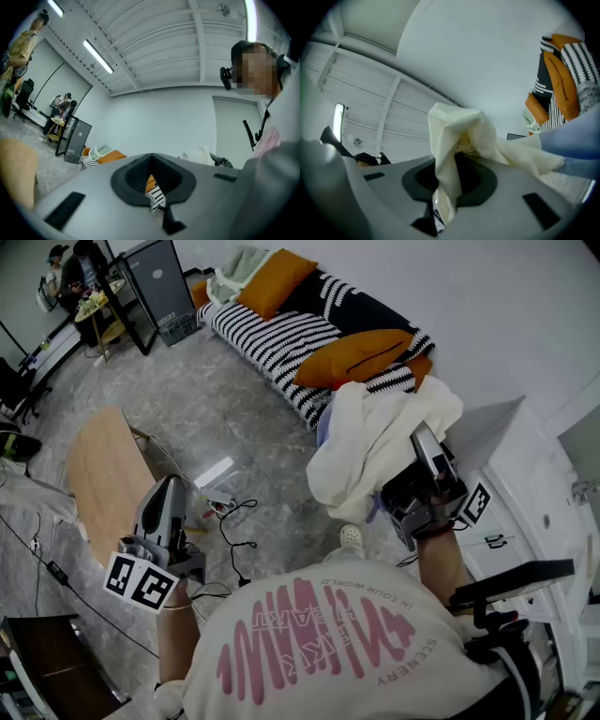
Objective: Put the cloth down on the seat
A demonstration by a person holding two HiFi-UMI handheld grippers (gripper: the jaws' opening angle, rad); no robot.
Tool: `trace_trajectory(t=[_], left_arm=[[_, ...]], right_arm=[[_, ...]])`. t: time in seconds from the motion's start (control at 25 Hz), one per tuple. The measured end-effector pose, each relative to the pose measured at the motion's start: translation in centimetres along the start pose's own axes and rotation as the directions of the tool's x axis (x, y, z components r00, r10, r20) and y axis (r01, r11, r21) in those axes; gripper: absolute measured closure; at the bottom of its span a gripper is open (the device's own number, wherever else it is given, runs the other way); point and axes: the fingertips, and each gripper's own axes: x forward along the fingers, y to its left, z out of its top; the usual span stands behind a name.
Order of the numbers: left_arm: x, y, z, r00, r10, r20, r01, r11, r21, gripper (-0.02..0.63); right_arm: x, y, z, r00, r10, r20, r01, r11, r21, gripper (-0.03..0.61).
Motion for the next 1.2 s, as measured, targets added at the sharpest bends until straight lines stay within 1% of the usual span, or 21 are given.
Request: trace_trajectory(t=[0.32,0.48,0.64,0.76,0.96,1.12,1.2], left_arm=[[-0.6,0.1,0.0,1.0,0.007,0.008,-0.007,1.0,0.005,0.605],[-0.7,0.2,0.0,1.0,0.011,0.008,-0.011,1.0,0.001,0.606],[-0.9,0.4,-0.3,1.0,0.016,0.006,-0.016,1.0,-0.014,0.606],[-0.4,0.7,-0.8,1.0,0.023,-0.002,-0.023,0.999,-0.024,0.604],[2.3,2.1,-0.4,0.999,0.048,-0.003,-0.048,0.999,-0.014,0.606],[4.3,3.5,-0.6,0.997,0.075,-0.013,-0.075,0.997,-0.024,0.606],[5.6,4.0,-0.4,0.997,0.08,-0.007,-0.08,0.996,-0.033,0.606]], right_arm=[[-0.1,0.1,0.1,1.0,0.011,-0.002,-0.011,1.0,-0.015,0.509],[-0.1,-0.3,0.2,1.0,0.004,0.002,-0.004,1.0,0.001,0.509],[0.1,-0.7,-0.1,1.0,-0.017,-0.021,0.017,1.0,0.008,0.509],[0.7,-0.9,0.0,0.999,-0.007,-0.043,0.007,1.0,-0.003,0.509],[4.0,-3.6,2.4,0.997,0.019,-0.072,-0.02,1.0,-0.014,0.509],[6.5,-6.0,4.0,0.996,0.022,-0.09,-0.022,1.0,-0.009,0.509],[7.5,-7.4,4.9,0.995,0.01,-0.103,-0.011,1.0,-0.001,0.509]])
